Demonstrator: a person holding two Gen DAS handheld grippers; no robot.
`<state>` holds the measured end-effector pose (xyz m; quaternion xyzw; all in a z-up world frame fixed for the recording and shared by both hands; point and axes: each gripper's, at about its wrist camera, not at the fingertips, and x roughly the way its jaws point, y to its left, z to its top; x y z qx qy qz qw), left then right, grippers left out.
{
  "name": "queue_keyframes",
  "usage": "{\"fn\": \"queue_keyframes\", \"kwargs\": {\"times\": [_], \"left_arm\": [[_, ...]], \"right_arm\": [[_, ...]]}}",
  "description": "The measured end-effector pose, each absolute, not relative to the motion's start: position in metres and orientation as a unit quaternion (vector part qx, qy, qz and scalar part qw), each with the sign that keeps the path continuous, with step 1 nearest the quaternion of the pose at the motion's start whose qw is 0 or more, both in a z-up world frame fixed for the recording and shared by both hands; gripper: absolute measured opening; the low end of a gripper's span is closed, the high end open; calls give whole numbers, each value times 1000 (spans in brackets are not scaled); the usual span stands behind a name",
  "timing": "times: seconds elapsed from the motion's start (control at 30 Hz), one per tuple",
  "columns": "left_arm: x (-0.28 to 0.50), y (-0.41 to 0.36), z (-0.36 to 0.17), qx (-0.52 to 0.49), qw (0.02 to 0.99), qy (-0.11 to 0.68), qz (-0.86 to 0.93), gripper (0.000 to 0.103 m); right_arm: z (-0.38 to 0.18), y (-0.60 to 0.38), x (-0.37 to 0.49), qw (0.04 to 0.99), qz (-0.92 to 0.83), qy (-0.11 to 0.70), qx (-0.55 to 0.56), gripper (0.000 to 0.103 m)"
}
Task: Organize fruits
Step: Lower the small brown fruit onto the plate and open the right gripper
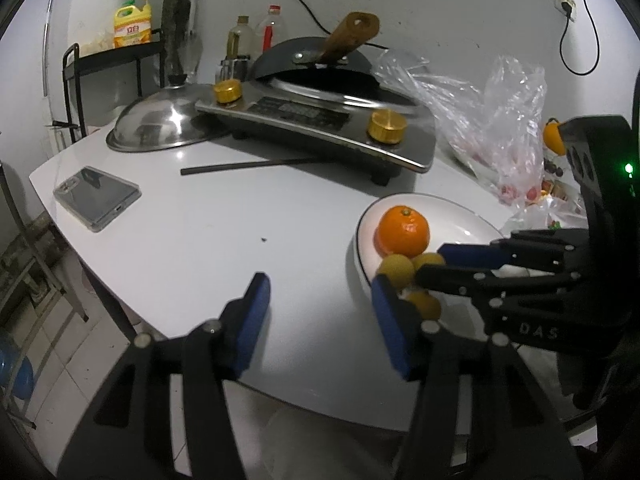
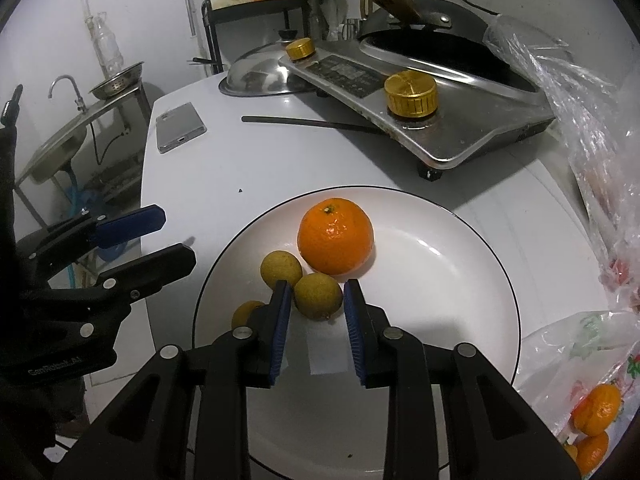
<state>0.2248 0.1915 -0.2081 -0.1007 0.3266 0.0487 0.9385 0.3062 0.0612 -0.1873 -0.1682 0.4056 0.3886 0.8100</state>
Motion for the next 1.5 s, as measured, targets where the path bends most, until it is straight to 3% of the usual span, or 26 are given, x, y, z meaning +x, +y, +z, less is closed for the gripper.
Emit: {"fn": "queue_keyframes", "kwargs": {"times": [0.87, 1.5], "left_arm": [[196, 142, -176, -77, 947, 309, 34, 54], [209, 173, -200, -89, 939, 326, 61, 55]], "right_arm": [[-141, 5, 277, 839, 378, 367, -136, 35], [-183, 48, 309, 817, 382, 404, -152, 35]]}}
